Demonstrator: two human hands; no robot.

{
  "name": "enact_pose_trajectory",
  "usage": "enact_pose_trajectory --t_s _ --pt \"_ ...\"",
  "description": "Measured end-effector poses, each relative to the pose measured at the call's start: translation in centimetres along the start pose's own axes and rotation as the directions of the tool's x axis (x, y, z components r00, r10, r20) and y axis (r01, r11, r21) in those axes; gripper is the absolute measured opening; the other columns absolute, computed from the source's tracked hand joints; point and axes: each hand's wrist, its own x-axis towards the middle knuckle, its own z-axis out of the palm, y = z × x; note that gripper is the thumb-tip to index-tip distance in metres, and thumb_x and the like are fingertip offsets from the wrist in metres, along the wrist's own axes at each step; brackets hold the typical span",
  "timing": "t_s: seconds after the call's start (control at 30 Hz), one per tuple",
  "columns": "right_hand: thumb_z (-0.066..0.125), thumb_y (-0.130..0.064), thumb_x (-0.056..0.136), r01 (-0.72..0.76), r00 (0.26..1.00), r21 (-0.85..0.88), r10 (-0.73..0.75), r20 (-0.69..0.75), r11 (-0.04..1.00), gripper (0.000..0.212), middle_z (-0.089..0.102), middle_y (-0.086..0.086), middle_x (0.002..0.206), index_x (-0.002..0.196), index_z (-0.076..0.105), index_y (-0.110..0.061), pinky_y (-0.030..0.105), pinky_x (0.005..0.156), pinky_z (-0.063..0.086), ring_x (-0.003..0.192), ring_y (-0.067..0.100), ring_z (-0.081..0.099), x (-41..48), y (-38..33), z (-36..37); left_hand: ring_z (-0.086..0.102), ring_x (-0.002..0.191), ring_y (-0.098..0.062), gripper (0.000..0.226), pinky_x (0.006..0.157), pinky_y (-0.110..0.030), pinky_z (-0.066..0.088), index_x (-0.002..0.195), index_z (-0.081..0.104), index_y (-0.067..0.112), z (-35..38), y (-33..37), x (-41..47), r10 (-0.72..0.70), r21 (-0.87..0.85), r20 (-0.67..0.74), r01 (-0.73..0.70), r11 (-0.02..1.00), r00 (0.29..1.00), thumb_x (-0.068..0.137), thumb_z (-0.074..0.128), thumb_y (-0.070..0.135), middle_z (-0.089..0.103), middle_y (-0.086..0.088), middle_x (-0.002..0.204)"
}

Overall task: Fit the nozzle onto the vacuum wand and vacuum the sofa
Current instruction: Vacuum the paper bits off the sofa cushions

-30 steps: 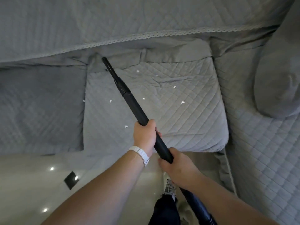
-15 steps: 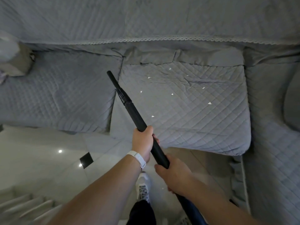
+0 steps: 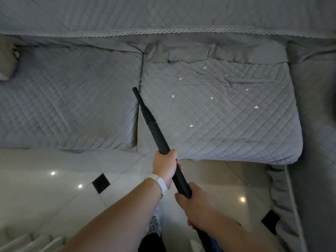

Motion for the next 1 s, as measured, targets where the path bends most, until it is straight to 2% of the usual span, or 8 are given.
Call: enact_pose_trajectory --t_s 0.17,0.3,0.47,0.6,0.73,0.8,0.87,1.0 --pt "0.057 -0.040 0.085 -0.030 0.999 0.059 0.031 -0.021 0.998 0.022 0.058 0.007 0.070 0.089 0.052 -0.019 0.033 0.048 0.050 0.051 0.023 0.055 1.6 -3.0 5.2 0.048 0.041 -0.019 0.006 0.043 -0.026 0.047 0.096 0.047 0.009 -4.9 0.8 3.7 -0.049 0.045 0.035 0.047 0.998 0.998 0.091 0.051 0.010 0.049 -0.008 0.063" --pt "0.058 -0.038 0.087 -0.038 0.998 0.073 0.041 -0.051 0.997 0.023 0.061 0.008 0.072 0.091 0.054 -0.016 0.033 0.050 0.053 0.047 0.020 0.059 2.0 -5.4 7.4 0.048 0.043 -0.020 0.005 0.041 -0.023 0.046 0.095 0.048 0.009 -7.2 2.0 5.6 -0.069 0.040 0.079 0.066 0.997 0.994 0.091 0.051 0.009 0.048 -0.007 0.062" --pt "0.057 -0.041 0.086 -0.032 0.995 0.042 0.036 -0.092 0.999 0.023 0.064 0.005 0.073 0.091 0.054 -0.019 0.037 0.057 0.058 0.052 0.020 0.061 2.6 -6.7 8.1 0.050 0.043 -0.020 0.006 0.043 -0.024 0.047 0.095 0.050 0.008 -7.8 2.9 7.1 -0.101 0.035 0.116 0.098 0.995 0.988 0.090 0.052 0.010 0.048 -0.007 0.063" --pt "0.055 -0.047 0.080 -0.045 0.992 -0.015 0.043 -0.115 0.999 0.025 0.065 0.003 0.062 0.086 0.054 -0.023 0.046 0.069 0.061 0.056 0.029 0.070 3.0 -6.5 7.8 0.051 0.043 -0.020 0.007 0.042 -0.023 0.047 0.096 0.051 0.008 -7.2 2.6 7.7 -0.117 0.060 0.132 0.110 0.992 0.984 0.090 0.052 0.011 0.049 -0.007 0.063" --pt "0.053 -0.053 0.072 -0.066 0.991 -0.040 0.061 -0.121 0.997 0.031 0.067 0.006 0.063 0.083 0.054 -0.024 0.049 0.070 0.062 0.061 0.033 0.071 3.3 -5.6 7.7 0.050 0.043 -0.019 0.006 0.043 -0.024 0.047 0.096 0.049 0.008 -6.6 1.6 7.8 -0.147 0.074 0.125 0.139 0.988 0.981 0.092 0.052 0.012 0.050 -0.005 0.058" --pt "0.054 -0.050 0.077 -0.075 0.992 -0.002 0.074 -0.101 0.997 0.028 0.064 0.007 0.063 0.086 0.055 -0.023 0.041 0.065 0.062 0.055 0.031 0.067 3.4 -5.4 7.7 0.050 0.042 -0.018 0.008 0.045 -0.025 0.048 0.097 0.049 0.008 -6.5 1.0 7.9 -0.165 0.070 0.119 0.157 0.985 0.979 0.092 0.052 0.012 0.050 -0.005 0.058" --pt "0.057 -0.040 0.086 -0.073 0.994 0.057 0.077 -0.081 0.996 0.022 0.060 0.006 0.063 0.089 0.054 -0.019 0.034 0.054 0.054 0.047 0.023 0.060 3.6 -5.3 7.7 0.051 0.043 -0.019 0.010 0.045 -0.026 0.048 0.098 0.049 0.008 -6.4 0.8 8.3 -0.165 0.080 0.120 0.156 0.984 0.979 0.091 0.053 0.013 0.051 -0.005 0.059" --pt "0.057 -0.037 0.087 -0.070 0.994 0.084 0.076 -0.073 0.994 0.021 0.059 0.006 0.063 0.090 0.054 -0.017 0.035 0.051 0.052 0.045 0.021 0.056 4.1 -5.1 7.9 0.053 0.042 -0.019 0.014 0.048 -0.028 0.049 0.102 0.051 0.007 -6.4 0.6 8.9 -0.153 0.104 0.124 0.140 0.985 0.980 0.090 0.054 0.014 0.052 -0.004 0.057"
